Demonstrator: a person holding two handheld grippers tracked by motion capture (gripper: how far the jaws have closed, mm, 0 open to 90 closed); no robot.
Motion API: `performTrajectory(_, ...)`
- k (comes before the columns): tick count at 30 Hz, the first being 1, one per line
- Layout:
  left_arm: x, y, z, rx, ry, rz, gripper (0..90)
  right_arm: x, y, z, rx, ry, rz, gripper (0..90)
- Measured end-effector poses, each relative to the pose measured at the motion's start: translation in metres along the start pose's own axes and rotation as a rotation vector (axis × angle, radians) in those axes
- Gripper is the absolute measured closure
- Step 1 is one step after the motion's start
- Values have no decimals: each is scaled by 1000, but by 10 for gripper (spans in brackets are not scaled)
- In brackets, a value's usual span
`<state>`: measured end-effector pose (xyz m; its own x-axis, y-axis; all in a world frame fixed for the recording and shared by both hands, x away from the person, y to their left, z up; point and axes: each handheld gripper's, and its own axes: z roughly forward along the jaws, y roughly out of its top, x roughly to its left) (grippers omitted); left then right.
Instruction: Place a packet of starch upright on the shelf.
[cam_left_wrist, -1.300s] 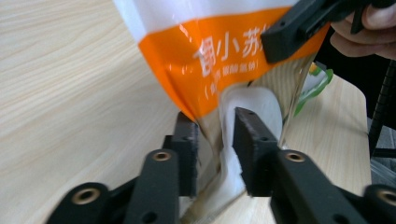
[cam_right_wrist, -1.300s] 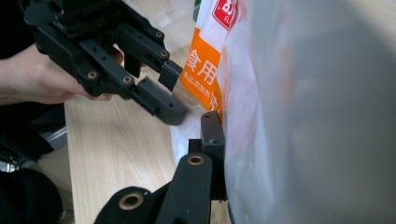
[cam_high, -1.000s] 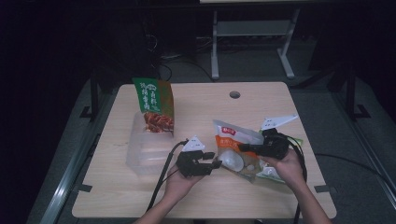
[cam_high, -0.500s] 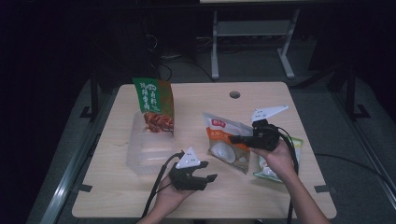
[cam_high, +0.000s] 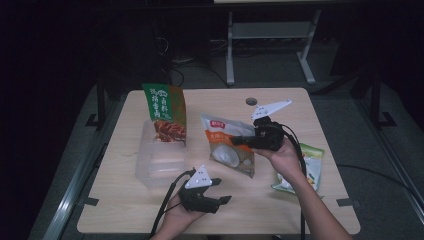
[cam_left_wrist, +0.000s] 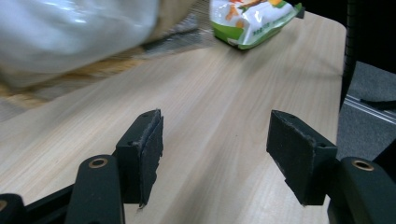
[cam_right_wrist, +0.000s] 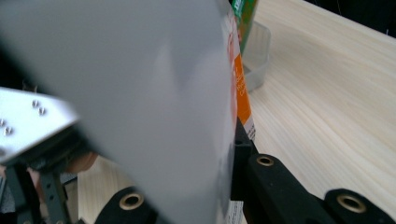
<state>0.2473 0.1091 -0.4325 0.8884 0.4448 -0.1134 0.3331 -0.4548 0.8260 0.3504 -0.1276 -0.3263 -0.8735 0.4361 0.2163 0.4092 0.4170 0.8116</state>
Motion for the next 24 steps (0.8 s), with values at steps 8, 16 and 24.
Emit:
performTrajectory(8,-7,-1,0,-16,-4,29,332,4,23,11,4,9,-18,898)
performTrajectory(16,-12,-3,-2,-2,-3,75,314,12,53,31,-5,43,-55,898)
performTrajectory(24,-11,-3,-5,-17,-4,76,310,21,80,51,-10,62,-90,898)
